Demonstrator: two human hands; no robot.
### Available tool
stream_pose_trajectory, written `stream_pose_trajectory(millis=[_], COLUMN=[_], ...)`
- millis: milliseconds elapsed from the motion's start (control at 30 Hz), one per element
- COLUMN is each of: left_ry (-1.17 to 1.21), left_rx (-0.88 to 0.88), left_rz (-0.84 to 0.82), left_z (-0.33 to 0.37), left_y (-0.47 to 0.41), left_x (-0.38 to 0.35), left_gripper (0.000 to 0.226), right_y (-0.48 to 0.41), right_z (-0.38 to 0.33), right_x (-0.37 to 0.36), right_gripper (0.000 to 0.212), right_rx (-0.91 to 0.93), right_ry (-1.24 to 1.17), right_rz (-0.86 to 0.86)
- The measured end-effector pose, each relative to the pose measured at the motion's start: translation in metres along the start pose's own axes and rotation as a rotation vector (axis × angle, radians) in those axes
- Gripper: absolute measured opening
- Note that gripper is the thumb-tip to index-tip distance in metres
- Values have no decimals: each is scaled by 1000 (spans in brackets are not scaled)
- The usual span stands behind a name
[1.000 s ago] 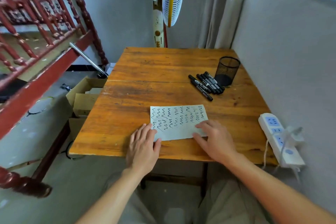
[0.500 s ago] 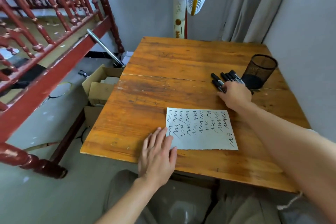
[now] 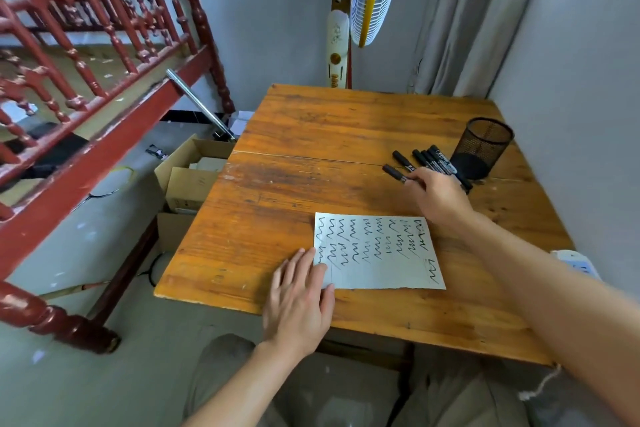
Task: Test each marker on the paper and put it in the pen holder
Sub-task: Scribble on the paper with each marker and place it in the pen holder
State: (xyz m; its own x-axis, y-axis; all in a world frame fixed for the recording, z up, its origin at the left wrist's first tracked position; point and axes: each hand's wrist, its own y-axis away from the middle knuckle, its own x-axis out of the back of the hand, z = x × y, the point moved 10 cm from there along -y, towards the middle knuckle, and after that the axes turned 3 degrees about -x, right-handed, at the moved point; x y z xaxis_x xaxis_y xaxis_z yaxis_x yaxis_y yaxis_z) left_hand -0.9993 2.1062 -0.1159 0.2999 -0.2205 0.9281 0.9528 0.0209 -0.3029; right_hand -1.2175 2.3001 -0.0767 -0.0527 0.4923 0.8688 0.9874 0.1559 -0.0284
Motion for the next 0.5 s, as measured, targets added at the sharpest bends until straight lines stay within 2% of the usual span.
stream_pose_trajectory(millis=[100,200,333,400,500], left_ry=[6,67,165,195,265], left_rx=[10,35,-49,-157,-243], left_rz=[-14,-16,62,97,162], left_z=[-1,-3,12,31,49], left_y=[0,2,6,10,17], left_x=[1,2,19,29,43], left_gripper=[35,47,55,50,33], right_y=[45,99,159,175,185], right_z=[-20,-27,-37,-42,-38], right_x=[-8,-16,-31,-29,-23], right_gripper=[22,16,11,11,11], right_rx=[59,42,36,34,-96], right_ry=[-189,-346,-412,-498,-810], right_rz=[-158,-261,-430,-478,-537])
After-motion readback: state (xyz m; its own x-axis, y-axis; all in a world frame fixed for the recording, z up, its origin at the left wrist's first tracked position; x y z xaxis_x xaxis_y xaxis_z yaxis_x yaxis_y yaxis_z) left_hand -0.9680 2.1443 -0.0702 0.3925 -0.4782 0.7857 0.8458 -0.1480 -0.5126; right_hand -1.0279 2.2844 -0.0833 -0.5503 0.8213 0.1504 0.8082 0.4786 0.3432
